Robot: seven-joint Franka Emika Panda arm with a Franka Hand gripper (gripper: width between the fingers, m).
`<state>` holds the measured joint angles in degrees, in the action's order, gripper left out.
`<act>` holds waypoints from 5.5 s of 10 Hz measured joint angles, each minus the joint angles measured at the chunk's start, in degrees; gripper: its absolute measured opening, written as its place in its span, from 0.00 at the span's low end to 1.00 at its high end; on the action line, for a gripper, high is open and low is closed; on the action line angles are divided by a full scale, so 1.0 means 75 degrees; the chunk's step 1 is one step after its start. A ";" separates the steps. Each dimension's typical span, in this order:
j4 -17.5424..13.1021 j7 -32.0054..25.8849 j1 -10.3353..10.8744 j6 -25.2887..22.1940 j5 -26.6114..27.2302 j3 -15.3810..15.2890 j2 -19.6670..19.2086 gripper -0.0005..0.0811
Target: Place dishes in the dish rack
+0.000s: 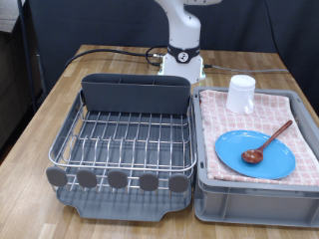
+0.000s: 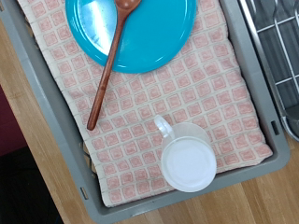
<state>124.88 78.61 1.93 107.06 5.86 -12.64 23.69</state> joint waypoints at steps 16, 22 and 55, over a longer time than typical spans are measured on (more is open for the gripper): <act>0.0965 0.3312 -0.0186 0.3754 -0.2284 -0.1694 -0.1966 0.99; 0.1257 0.5068 -0.0195 0.5549 -0.4055 -0.1627 -0.3536 0.99; 0.0988 0.7372 0.0394 0.6056 -0.6414 -0.0520 -0.4661 0.11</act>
<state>132.29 133.90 4.88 152.48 -42.25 -16.54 -11.26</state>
